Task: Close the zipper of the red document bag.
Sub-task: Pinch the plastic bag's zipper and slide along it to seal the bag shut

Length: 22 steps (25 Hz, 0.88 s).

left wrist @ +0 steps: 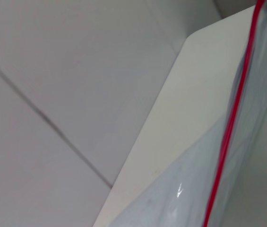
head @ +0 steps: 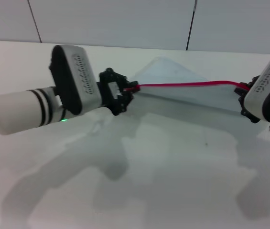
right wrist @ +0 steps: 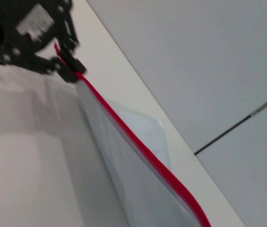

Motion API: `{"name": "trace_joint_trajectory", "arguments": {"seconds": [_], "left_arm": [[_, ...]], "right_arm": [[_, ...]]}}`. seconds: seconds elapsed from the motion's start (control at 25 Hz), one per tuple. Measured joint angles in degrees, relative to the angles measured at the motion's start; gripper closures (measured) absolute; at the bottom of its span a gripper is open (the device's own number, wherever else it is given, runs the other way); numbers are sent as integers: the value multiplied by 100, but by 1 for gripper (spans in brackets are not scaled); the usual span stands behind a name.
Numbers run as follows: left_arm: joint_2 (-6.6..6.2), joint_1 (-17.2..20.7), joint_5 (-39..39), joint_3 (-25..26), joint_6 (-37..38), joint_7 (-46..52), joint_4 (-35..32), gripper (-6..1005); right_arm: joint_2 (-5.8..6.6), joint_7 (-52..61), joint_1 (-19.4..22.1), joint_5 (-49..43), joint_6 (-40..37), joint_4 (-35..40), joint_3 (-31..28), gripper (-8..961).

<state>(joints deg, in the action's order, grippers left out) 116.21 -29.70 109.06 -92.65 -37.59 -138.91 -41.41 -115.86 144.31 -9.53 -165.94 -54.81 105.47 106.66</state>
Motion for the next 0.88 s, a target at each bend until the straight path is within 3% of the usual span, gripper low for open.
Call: {"name": "trace_joint_trajectory", "arguments": {"seconds": [0.4, 0.88], "left_arm": [[-3, 276, -2, 528, -3, -142, 128, 857], [13, 254, 25, 546, -10, -146, 201, 842]], "right_arm": [[-16, 0, 139, 0, 75, -35, -379, 852], [-16, 0, 163, 1, 244, -169, -502, 850]]}}
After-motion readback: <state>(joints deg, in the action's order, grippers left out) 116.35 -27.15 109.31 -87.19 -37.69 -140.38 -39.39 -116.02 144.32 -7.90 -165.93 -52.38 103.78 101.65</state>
